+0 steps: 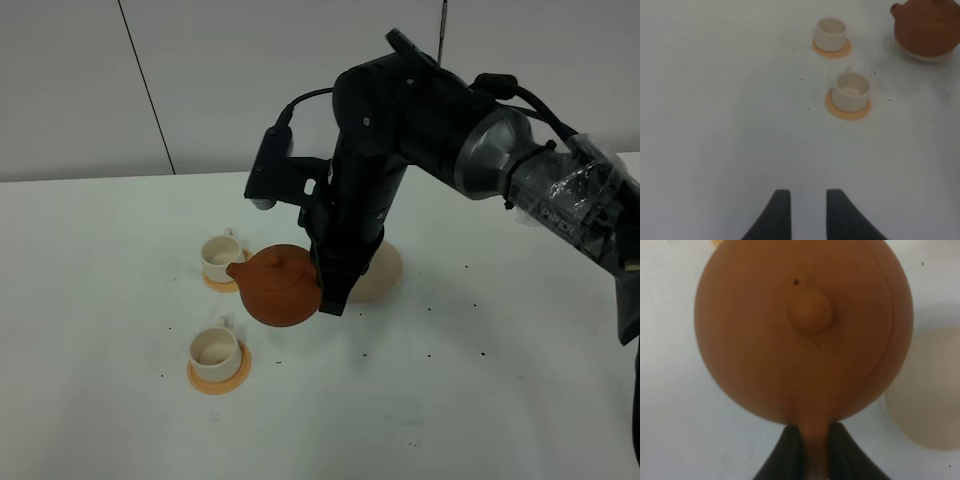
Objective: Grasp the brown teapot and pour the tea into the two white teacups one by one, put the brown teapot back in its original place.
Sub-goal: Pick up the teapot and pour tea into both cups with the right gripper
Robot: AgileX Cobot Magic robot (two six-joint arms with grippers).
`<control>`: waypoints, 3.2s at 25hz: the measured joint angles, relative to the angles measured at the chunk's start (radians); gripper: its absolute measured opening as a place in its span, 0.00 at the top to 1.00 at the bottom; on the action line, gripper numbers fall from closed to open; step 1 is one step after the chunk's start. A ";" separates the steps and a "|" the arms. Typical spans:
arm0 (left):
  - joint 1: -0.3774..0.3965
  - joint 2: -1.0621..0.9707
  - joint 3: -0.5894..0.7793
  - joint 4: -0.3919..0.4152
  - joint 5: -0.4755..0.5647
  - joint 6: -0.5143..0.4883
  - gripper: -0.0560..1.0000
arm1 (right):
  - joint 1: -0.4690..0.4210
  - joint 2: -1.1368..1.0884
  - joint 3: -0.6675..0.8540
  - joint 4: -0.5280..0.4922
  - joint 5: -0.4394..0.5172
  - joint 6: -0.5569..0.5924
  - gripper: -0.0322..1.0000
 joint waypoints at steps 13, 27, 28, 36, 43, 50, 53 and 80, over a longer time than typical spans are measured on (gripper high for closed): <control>0.000 0.000 0.000 0.000 0.000 -0.001 0.72 | 0.056 0.000 0.061 -0.037 -0.001 0.000 0.88; 0.000 0.000 0.000 0.000 0.000 -0.001 0.72 | 0.056 0.033 0.061 -0.040 -0.002 -0.018 0.88; 0.000 0.000 0.000 0.000 0.000 -0.001 0.72 | 0.056 0.038 0.061 -0.040 -0.002 -0.021 0.88; 0.000 0.000 0.000 0.000 0.000 -0.001 0.72 | 0.056 0.049 0.061 -0.043 -0.002 -0.036 0.88; 0.000 0.000 0.000 0.000 0.000 -0.001 0.72 | 0.056 0.049 0.061 -0.055 -0.022 -0.047 0.88; 0.000 0.000 0.000 0.000 0.000 -0.001 0.72 | 0.056 0.049 0.061 -0.057 -0.038 -0.060 0.88; 0.000 0.000 0.000 0.000 0.000 -0.001 0.72 | 0.056 0.049 0.061 -0.058 -0.055 -0.065 0.88; 0.000 0.000 0.000 0.000 0.000 0.000 0.72 | 0.076 0.049 0.061 -0.072 -0.121 -0.067 0.88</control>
